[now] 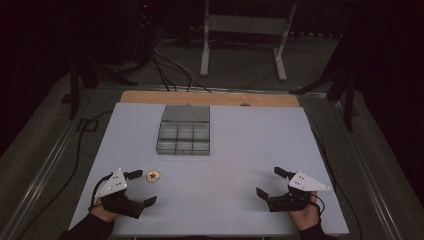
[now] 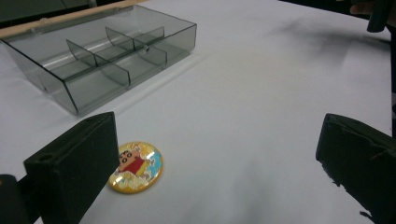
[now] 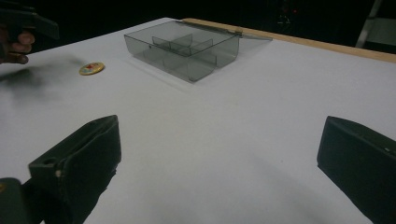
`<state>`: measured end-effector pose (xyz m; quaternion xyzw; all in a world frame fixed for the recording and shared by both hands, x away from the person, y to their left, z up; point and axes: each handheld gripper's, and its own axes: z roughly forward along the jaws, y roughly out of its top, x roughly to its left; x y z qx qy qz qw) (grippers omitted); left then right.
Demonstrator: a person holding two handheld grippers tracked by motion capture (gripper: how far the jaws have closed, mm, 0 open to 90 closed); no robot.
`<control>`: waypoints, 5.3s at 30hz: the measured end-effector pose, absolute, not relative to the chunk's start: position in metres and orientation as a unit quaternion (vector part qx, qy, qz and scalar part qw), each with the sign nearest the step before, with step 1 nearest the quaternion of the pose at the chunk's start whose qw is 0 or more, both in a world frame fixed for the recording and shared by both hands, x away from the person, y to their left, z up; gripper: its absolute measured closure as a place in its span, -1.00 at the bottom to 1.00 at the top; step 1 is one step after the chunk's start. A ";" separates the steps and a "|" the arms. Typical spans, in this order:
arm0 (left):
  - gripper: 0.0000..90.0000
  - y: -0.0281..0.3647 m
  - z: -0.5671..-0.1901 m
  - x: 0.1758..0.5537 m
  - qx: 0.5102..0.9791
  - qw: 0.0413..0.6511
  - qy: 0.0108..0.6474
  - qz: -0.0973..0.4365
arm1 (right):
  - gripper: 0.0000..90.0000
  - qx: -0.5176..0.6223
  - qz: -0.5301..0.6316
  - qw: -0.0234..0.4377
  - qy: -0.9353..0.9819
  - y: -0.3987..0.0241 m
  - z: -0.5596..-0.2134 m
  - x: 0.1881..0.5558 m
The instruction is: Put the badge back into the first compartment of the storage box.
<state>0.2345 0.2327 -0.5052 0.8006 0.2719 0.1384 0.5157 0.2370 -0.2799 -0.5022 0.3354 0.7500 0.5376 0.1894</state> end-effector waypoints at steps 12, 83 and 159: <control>-1.00 0.230 -0.493 0.247 0.786 0.522 0.294 0.152 | -1.00 0.336 0.540 0.181 0.750 -0.278 -0.503 0.237; -0.25 0.208 -0.528 0.294 0.849 0.336 0.381 0.148 | -1.00 0.340 0.544 0.167 0.749 -0.278 -0.503 0.238; 0.08 0.200 -0.493 0.290 0.850 0.341 0.370 0.154 | -1.00 0.342 0.541 0.171 0.749 -0.278 -0.503 0.238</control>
